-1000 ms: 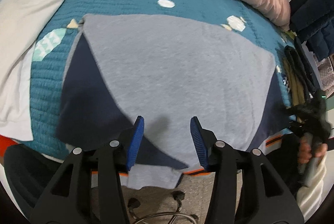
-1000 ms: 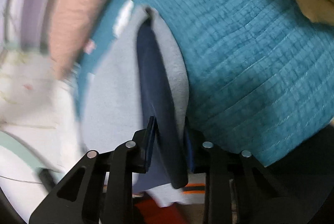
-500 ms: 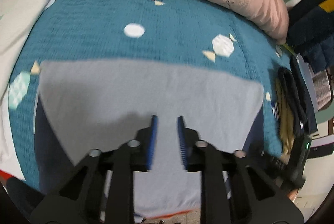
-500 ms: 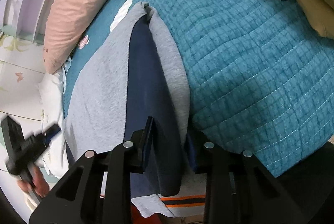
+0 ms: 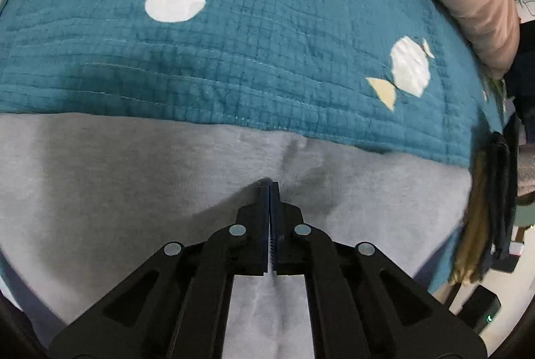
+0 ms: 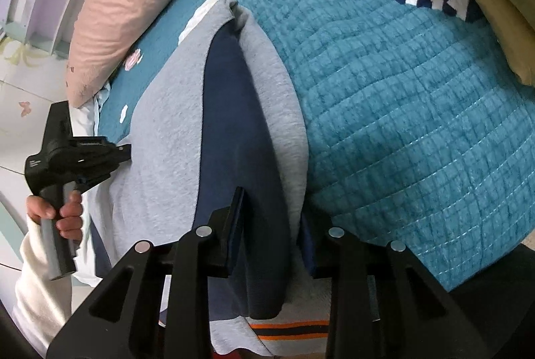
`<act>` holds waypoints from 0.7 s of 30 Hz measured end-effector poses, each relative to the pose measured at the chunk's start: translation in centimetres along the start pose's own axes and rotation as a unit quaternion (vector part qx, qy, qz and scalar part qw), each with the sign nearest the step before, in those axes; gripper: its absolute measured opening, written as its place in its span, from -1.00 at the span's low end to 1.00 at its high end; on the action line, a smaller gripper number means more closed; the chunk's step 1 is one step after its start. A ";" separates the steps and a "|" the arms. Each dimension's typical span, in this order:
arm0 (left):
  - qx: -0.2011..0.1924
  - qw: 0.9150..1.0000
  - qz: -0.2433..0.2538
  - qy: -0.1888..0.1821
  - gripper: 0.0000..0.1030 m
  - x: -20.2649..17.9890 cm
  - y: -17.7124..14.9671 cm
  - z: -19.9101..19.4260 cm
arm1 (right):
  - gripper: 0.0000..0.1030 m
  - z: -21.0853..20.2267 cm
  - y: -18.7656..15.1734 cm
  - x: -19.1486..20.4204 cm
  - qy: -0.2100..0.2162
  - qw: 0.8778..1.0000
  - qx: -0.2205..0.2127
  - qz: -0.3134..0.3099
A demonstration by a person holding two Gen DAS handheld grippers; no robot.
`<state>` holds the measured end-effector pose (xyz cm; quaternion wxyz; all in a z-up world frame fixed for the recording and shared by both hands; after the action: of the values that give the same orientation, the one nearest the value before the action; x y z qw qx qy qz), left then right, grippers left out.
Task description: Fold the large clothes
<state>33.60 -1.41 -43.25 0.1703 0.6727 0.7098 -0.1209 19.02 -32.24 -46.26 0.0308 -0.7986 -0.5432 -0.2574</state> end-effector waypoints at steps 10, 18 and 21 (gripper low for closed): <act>0.003 0.998 0.024 0.050 -1.00 0.6 -8.3 -0.3 | -0.42 -0.2 0.0 -0.2 0.006 1.000 0.001 0.007; -0.006 0.993 0.089 0.082 -1.00 0.5 -16.1 -0.3 | -0.42 -0.2 -0.2 0.0 0.001 1.000 -0.004 0.005; 0.002 0.996 0.043 0.076 -1.00 0.6 -16.8 -1.8 | -0.42 -0.3 -0.3 0.1 0.000 1.000 -0.004 0.004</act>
<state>16.71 -1.29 -42.84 0.1200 0.7102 0.6908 -0.0632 18.72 -32.17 -46.07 0.0285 -0.8010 -0.5386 -0.2596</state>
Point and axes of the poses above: each gripper's, at about its wrist camera, not at the fingertips, and z roughly the way its jaws point, x to its left, y to its top, the point moved 3 cm from there along z, roughly the way its jaws point, and after that the axes turned 7 degrees about -y, right-handed, at the moved point
